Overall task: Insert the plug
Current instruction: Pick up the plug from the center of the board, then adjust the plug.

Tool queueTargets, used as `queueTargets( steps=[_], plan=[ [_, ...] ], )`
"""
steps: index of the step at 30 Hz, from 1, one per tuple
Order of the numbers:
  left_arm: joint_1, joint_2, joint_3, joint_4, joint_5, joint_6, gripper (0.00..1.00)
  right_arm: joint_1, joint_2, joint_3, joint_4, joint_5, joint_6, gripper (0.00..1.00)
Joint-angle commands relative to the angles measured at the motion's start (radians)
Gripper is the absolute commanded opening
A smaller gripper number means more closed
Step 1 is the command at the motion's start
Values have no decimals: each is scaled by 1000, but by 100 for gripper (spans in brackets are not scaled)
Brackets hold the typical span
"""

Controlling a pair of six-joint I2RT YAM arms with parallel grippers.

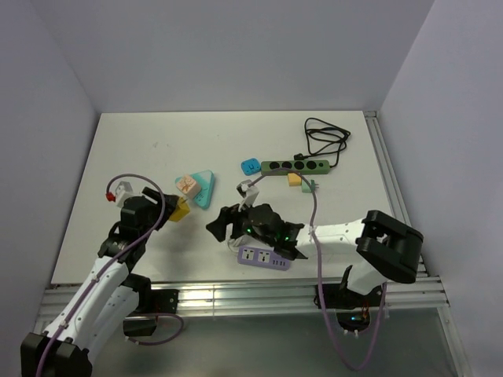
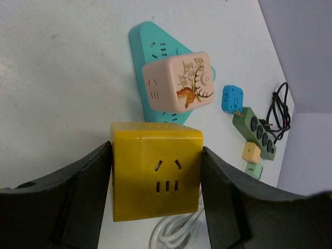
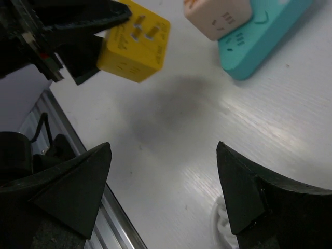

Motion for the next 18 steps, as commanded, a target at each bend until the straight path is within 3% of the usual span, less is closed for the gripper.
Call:
queueTargets(
  steps=[1,2,3,8,18],
  plan=[
    [-6,-26,5,9,81,9,31,29,52,95,137,-3,-28,90],
    [-6,-27,6,9,102,6,30,39,67,104,178,0,-30,91],
    [-8,-27,6,17,113,6,30,44,99,116,203,3,-28,100],
    [-15,-26,2,38,168,-12,31,56,195,155,330,9,-9,100],
    [-40,-44,-17,103,245,-60,31,61,311,235,382,107,56,100]
  ],
)
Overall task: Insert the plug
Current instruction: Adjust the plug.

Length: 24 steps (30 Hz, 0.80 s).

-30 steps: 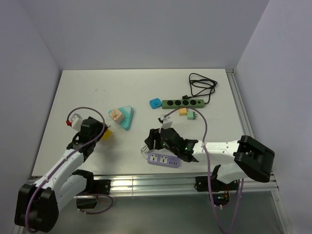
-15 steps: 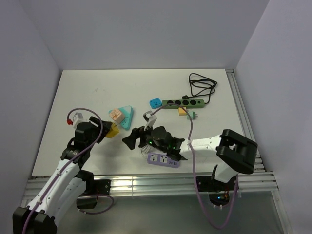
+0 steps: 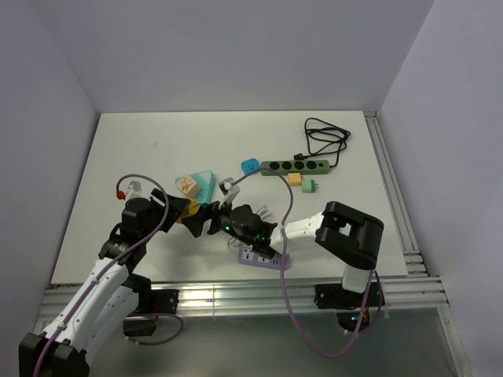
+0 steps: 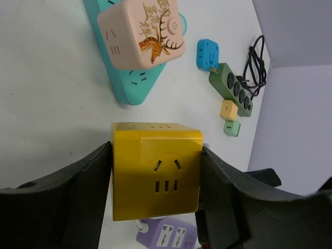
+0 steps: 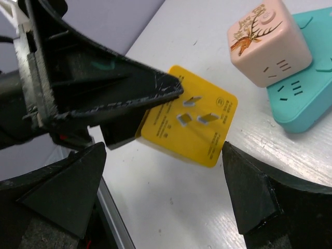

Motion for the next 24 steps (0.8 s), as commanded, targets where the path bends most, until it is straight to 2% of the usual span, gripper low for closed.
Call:
queueTargets(
  steps=[1,6,10,16,21,24],
  plan=[
    [-12,-25,-12,96,60,-34,31,6,20,42,101,73,36,100],
    [-18,-20,-25,130,84,-43,31,8,51,79,51,167,82,100],
    [-21,-7,-32,154,98,-52,31,6,62,71,77,208,100,95],
    [-27,-1,-34,174,110,-58,32,8,83,76,100,225,119,77],
    [-30,-5,-42,181,112,-60,34,8,76,53,121,243,122,56],
    [-30,-7,-46,181,121,-48,41,6,62,38,143,228,112,45]
  ],
)
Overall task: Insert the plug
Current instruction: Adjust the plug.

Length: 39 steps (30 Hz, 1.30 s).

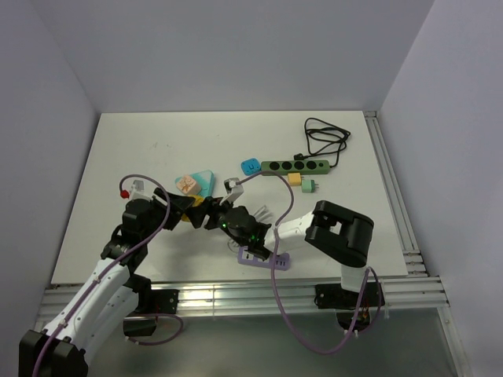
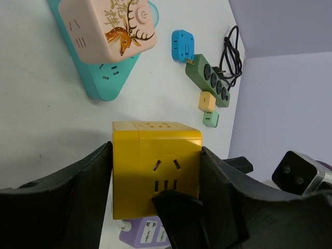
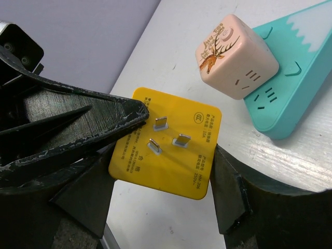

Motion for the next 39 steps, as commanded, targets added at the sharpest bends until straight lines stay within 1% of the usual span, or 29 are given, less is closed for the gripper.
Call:
queueTargets(
  steps=[1,2,3,4,6,7,9,10,11,12,14,15,16,24,26,30,32,34,36,39],
  plan=[
    [-10,-13,-7,54,52,9,46,1,-21,-3,96,42,0,42],
    [-10,-14,-7,54,52,9,47,1,-30,-12,99,45,0,38],
    [-10,-19,-8,54,52,9,49,-1,-35,-17,102,44,-3,36],
    [-10,-22,-8,54,51,11,54,1,-39,-21,105,42,-6,35],
    [-10,-28,-8,54,49,14,56,-1,-55,-25,99,38,-17,31],
    [-10,-30,-10,54,49,19,63,1,-58,-26,91,38,-18,29],
    [-10,-33,-15,54,42,28,70,1,-70,-32,83,35,-20,28],
    [-10,-33,-18,54,45,29,74,1,-75,-34,76,33,-20,26],
    [-10,-33,-21,85,55,32,77,-1,-78,-38,73,30,-23,24],
    [-10,-31,-24,103,63,40,83,-1,-85,-40,70,22,-25,24],
    [-10,-25,-24,110,77,45,91,-1,-96,-52,63,21,-26,22],
    [-10,-20,-22,111,86,49,96,-1,-102,-57,63,16,-26,21],
    [-10,-19,-19,108,86,54,99,-1,-107,-60,68,10,-26,20],
    [-8,-23,-8,90,82,66,100,-3,-133,-87,40,-5,-22,19],
    [-10,-34,7,70,74,87,99,-3,-153,-110,28,4,-14,19],
    [-10,-74,13,70,80,182,99,-13,-219,-158,-18,10,8,19],
    [-10,-105,4,76,83,213,99,-25,-251,-181,-81,16,27,19],
    [-10,-123,-24,114,98,247,99,-38,-303,-198,-162,25,57,19],
    [-10,-138,-57,157,140,275,100,-64,-349,-209,-206,1,80,19],
    [-10,-140,-114,270,201,287,100,-108,-395,-213,-311,-20,115,19]
  ],
)
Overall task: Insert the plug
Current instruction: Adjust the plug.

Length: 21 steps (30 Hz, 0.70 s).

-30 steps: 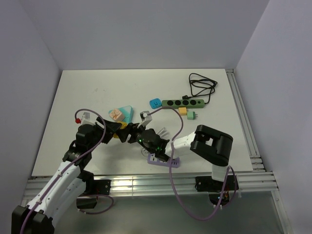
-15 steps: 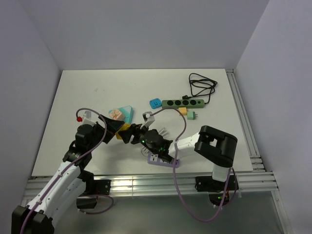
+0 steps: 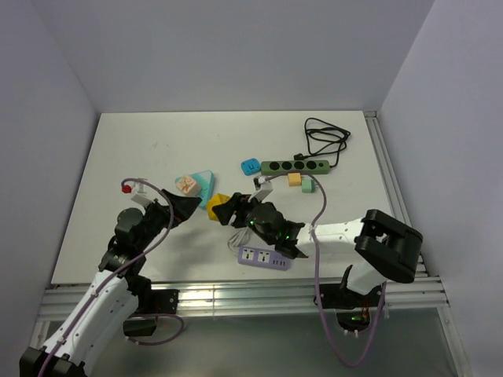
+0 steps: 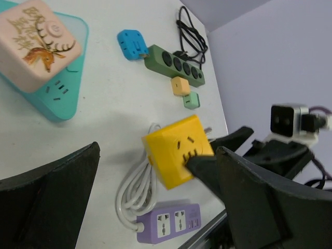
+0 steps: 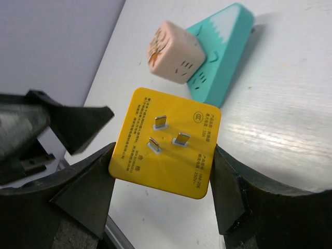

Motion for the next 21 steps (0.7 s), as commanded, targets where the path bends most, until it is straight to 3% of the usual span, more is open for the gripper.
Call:
queueTargets(
  steps=[1,12,18,21],
  plan=[
    [-5,0,-71,216,111,69,99,-49,-94,-5,-116,-33,69,18],
    [-60,95,-268,740,226,130,99,-178,-292,-13,-292,-165,142,17],
    [-176,106,-303,877,145,251,100,-207,-335,16,-344,-246,154,15],
    [-226,139,-279,871,107,316,100,-213,-356,18,-350,-260,160,15]
  ],
)
